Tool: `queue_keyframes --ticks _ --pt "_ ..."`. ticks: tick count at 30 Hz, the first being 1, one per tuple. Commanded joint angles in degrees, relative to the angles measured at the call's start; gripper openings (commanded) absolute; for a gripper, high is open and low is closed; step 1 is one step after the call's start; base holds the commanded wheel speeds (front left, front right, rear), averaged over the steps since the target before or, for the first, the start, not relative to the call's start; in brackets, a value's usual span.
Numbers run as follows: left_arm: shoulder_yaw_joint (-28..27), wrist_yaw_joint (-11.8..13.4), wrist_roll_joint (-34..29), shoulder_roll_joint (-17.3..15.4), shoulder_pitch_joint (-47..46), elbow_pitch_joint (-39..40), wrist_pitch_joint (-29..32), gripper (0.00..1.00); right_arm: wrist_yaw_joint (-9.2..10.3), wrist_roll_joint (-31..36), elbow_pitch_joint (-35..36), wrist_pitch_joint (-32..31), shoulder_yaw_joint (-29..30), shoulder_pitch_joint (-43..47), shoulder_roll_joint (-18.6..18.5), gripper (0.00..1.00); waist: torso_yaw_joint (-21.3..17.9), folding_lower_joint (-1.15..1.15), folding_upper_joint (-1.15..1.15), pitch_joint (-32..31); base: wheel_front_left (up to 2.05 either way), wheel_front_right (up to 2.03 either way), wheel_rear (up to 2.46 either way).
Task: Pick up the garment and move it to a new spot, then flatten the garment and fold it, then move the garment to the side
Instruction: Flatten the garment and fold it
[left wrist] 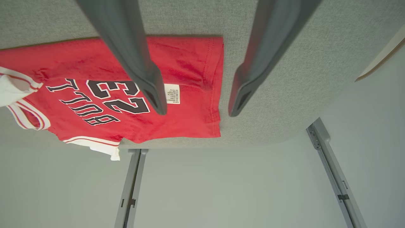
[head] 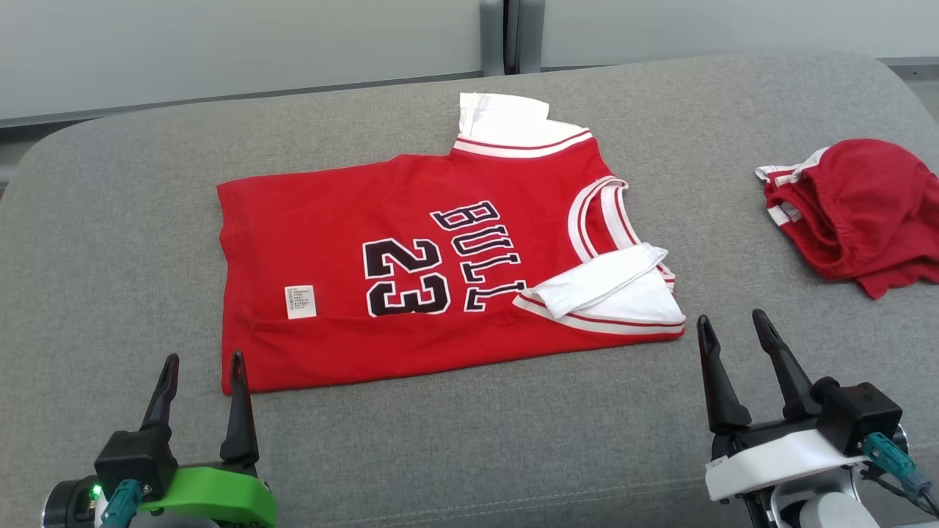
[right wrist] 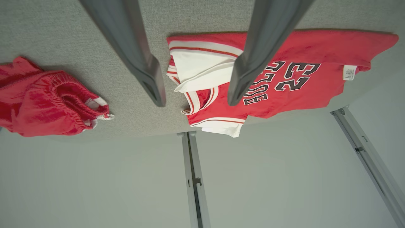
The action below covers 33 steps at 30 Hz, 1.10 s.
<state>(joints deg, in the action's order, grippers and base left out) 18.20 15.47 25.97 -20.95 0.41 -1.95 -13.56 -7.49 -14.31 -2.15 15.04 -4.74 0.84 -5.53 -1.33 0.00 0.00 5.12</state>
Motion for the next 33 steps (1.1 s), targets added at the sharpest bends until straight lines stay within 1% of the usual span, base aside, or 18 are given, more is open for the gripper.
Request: queue_keyframes --ticks 1,4,8,11,17,18,24,28,33 --pt "0.0 -0.5 0.9 -0.1 -0.8 -0.8 0.7 1.00 0.00 -0.5 -1.0 0.1 0.1 0.0 0.1 1.00 0.2 0.00 0.00 0.0 0.00 0.00 0.00" --pt "0.4 -1.6 2.2 0.4 -1.8 -2.5 1.9 1.00 0.00 -1.2 -3.4 -0.6 0.3 -1.2 -0.5 1.00 0.6 0.00 0.00 0.4 0.00 0.00 0.00" --pt "1.0 -4.1 4.5 1.0 -4.0 -6.1 4.0 1.00 0.00 -2.1 -8.5 -2.2 0.3 -3.4 -1.7 1.00 1.1 0.00 0.00 1.5 0.00 0.00 0.00" --pt "1.4 -6.2 6.2 1.5 -6.4 -9.7 6.0 1.00 0.00 -3.0 -13.1 -3.2 0.1 -5.8 -2.6 1.00 1.7 0.00 0.00 2.8 0.00 0.00 0.00" --pt "1.4 -10.0 10.0 2.9 -11.8 -18.5 9.5 1.00 0.00 -5.3 -22.2 -3.9 -2.5 -12.3 -4.5 1.00 2.0 0.00 0.00 5.2 0.00 0.00 0.00" --pt "1.4 -10.0 10.0 2.9 -11.8 -18.5 9.5 1.00 0.00 -5.3 -22.2 -3.9 -2.5 -12.3 -4.5 1.00 2.0 0.00 0.00 5.2 0.00 0.00 0.00" --pt "0.5 -12.5 12.8 3.8 -15.8 -26.2 10.2 1.00 0.00 -8.0 -29.6 -4.2 -6.0 -18.1 -5.6 1.00 1.8 0.00 0.00 6.9 0.00 0.00 0.00" --pt "0.1 -14.1 14.6 4.4 -17.7 -29.9 10.7 1.00 0.00 -10.3 -33.7 -4.7 -7.9 -20.8 -5.8 1.00 2.2 0.00 0.00 7.7 0.00 0.00 0.00" --pt "-0.3 -16.3 16.3 5.1 -19.6 -33.3 11.0 1.00 0.00 -13.3 -37.0 -5.0 -10.6 -23.1 -6.3 1.00 2.4 0.00 0.00 8.4 0.00 0.00 0.00"
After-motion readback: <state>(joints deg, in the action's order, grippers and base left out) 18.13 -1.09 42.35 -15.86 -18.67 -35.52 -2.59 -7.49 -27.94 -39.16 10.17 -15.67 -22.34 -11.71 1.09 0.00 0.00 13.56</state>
